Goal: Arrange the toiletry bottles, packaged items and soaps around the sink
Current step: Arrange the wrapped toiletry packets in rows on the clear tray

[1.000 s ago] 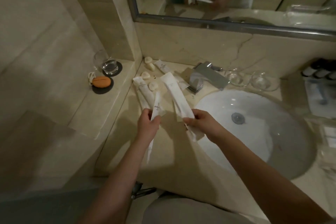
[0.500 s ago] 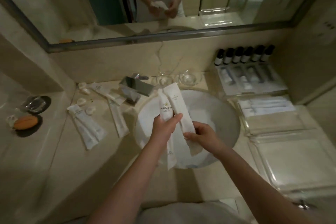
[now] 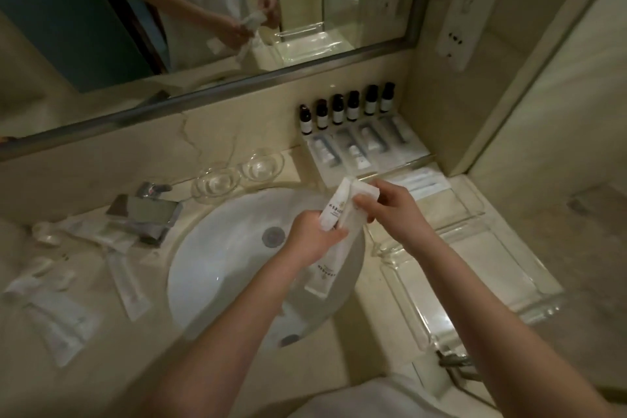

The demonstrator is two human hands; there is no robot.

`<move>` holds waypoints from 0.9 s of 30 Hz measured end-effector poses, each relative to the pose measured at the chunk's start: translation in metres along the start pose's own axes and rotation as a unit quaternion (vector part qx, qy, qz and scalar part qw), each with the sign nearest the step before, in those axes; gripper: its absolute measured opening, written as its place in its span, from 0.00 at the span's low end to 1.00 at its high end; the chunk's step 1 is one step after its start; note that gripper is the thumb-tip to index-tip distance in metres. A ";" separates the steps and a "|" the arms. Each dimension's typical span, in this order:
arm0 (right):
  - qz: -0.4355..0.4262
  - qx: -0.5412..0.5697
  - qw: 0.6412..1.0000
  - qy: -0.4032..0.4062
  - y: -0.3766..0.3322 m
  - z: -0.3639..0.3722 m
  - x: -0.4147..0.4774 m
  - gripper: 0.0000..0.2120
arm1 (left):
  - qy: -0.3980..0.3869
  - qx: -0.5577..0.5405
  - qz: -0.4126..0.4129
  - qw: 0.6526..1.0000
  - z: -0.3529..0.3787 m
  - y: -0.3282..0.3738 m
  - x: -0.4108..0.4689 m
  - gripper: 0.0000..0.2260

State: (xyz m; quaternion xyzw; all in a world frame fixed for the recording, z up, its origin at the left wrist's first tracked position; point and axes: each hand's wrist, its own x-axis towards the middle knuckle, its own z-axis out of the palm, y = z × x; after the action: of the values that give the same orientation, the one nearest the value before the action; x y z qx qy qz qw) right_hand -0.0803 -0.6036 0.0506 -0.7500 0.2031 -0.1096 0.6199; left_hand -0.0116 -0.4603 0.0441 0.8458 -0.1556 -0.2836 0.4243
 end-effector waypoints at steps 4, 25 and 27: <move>0.013 0.018 0.998 0.051 0.010 -0.032 0.005 0.10 | -0.009 -0.033 -0.007 0.999 0.023 0.014 0.016 0.04; 0.304 0.009 0.896 0.325 0.119 -0.123 0.072 0.05 | 0.031 -0.165 -0.020 0.986 0.038 0.016 0.065 0.05; 0.330 -0.115 0.889 0.295 0.115 -0.122 0.075 0.16 | 0.032 -0.159 -0.018 0.986 0.038 0.014 0.066 0.03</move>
State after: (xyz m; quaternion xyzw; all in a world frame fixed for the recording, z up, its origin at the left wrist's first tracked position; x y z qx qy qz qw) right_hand -0.0834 -0.7615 -0.0426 -0.6389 0.6235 -0.0907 0.4414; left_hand 0.0168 -0.5257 0.0144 0.7787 -0.0790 -0.2850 0.5533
